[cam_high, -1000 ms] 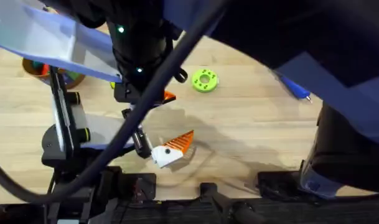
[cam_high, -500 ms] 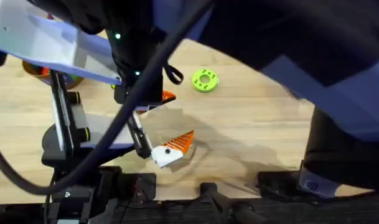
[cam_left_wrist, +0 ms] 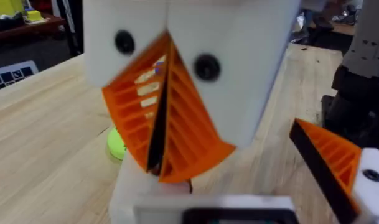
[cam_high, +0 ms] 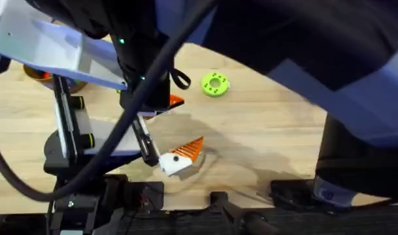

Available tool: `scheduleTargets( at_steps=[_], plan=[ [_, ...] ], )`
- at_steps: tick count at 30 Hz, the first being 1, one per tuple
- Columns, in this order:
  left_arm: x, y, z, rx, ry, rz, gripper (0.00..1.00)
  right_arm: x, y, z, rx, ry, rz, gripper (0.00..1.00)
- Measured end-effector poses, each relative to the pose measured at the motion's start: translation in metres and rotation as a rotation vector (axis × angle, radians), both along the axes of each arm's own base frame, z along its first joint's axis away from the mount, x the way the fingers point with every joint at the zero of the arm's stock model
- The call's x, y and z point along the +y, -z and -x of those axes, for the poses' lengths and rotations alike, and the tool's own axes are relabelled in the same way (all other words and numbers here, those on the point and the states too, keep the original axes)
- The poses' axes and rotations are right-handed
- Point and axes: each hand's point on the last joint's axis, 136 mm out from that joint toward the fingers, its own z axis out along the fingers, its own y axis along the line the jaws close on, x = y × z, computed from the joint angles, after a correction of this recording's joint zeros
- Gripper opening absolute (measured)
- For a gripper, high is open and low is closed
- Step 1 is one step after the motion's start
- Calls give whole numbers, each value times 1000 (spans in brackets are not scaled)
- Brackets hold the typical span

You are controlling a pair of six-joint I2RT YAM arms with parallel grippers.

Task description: Pick up the gripper from the table and insert it into the empty holder that is missing its gripper. Then pick up a screw, insert it into the mounting hole, and use the screwdriver to tighten it. Finally, clean up the table by picking up the vegetable and placing it into the bucket.

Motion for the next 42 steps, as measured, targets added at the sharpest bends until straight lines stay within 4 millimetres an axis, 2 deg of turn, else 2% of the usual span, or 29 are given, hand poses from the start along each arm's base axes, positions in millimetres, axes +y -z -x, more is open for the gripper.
scheduleTargets(
  at_steps=[7,8,13,14,15,18,23,29,30,35,37,42],
  plan=[
    [0,0,0,0,0,0,985,0,0,0,3,16,-2,24],
    [0,0,0,0,0,0,986,0,0,0,4,19,-2,125],
    [0,0,0,-1,1,0,985,-4,-3,-3,-11,27,4,863],
    [0,0,0,-1,1,0,985,-6,-6,-4,-16,32,0,957],
    [0,0,0,0,1,0,985,-7,-10,-5,-20,45,-14,983],
    [0,0,0,-1,1,0,985,-12,-31,-8,-33,102,-79,994],
    [0,0,0,-1,1,0,985,-39,-78,-20,-48,272,-206,992],
    [0,0,0,-1,1,0,985,-75,-110,-42,-58,474,-302,994],
    [0,0,0,-1,1,0,984,-92,-111,-49,-56,548,-316,994],
    [0,0,0,-1,1,0,985,-126,-93,-62,-47,693,-332,994],
    [0,0,0,-1,1,0,985,-146,-81,-65,-39,768,-330,994],
    [0,0,0,-1,1,0,986,-213,-48,-68,-35,989,-319,994]
  ],
)
